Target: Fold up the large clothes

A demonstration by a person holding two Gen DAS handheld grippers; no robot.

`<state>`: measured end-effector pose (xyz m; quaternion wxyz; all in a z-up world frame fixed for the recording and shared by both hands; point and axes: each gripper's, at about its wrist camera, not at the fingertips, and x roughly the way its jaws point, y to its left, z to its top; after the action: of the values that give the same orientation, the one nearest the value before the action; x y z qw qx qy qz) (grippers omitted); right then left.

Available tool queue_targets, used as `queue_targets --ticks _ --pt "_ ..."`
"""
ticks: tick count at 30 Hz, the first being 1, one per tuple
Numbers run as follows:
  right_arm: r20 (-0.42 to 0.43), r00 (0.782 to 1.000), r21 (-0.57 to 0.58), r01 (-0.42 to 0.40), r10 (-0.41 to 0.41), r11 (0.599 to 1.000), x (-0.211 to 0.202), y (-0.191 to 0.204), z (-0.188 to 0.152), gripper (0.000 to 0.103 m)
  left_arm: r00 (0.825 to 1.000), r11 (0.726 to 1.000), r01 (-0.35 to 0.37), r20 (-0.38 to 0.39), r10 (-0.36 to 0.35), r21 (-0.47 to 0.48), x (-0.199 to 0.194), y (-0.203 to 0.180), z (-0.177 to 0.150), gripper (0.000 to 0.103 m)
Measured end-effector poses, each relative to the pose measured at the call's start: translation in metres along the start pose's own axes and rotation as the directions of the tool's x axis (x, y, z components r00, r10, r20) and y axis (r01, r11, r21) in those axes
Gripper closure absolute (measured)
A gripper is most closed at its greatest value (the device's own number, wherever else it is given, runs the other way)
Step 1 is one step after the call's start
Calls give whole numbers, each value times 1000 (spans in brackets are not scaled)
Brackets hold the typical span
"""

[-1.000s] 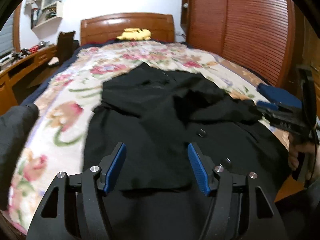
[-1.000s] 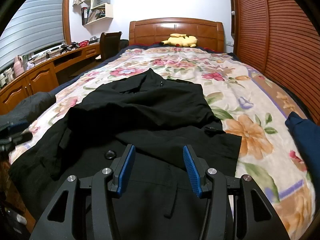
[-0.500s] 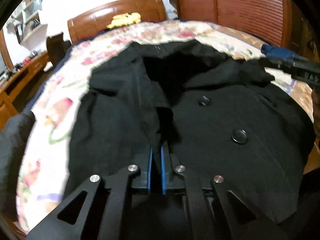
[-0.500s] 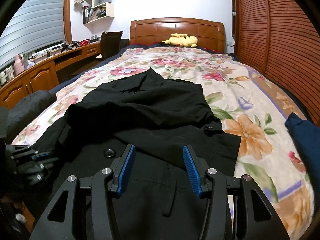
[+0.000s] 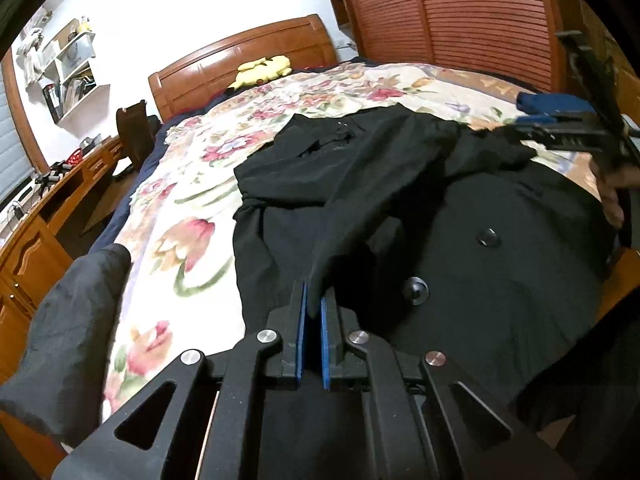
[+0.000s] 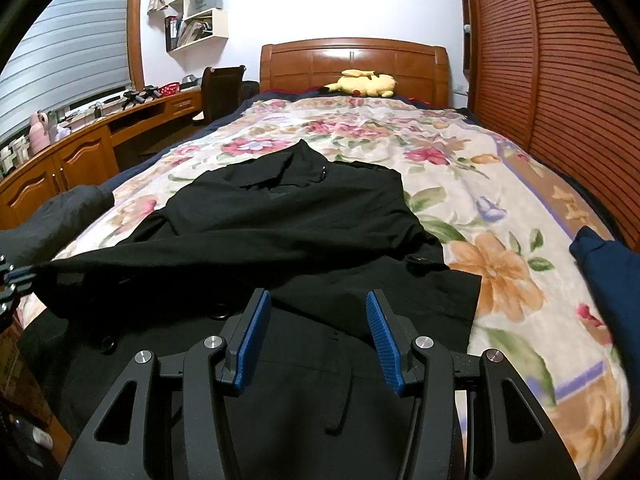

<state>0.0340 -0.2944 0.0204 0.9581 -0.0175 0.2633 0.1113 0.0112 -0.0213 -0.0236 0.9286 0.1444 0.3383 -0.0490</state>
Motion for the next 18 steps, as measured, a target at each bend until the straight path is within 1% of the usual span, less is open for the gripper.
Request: queue_targets --ticks 2,3,5,6,7,9,11,14,18 --pt "3 1000 -3 -8 8 1000 -2 1 -1 51 1000 1000 18 10 -18 -13 -7 2 -5 95" --pt "4 1000 -9 -13 13 1000 -3 3 -1 51 999 999 33 21 -32 -31 -12 5 -7 91" --pt "6 1000 -25 -13 13 1000 -4 3 -1 51 998 997 51 41 -49 -59 -18 10 -9 78" --pt "3 1000 -33 -5 5 999 -4 3 -1 51 997 996 57 56 -53 -73 -21 13 -10 65" --pt "5 1000 -35 1 -1 999 -4 2 0 51 995 994 65 75 -59 -85 -23 17 -10 57" --pt "4 1000 -31 4 -4 999 -6 -2 0 51 993 991 70 102 -58 -112 -26 24 -12 51" --pt "0 1000 -30 -3 3 1000 -9 -5 -2 51 992 988 66 119 -49 -142 -25 31 -10 51" --pt "-14 999 -75 29 -30 997 -13 -6 -7 51 990 980 71 130 -47 -187 -15 40 -5 50" --pt "-31 999 -88 34 -37 996 -19 -12 -8 51 991 971 72 126 -44 -228 4 43 0 40"
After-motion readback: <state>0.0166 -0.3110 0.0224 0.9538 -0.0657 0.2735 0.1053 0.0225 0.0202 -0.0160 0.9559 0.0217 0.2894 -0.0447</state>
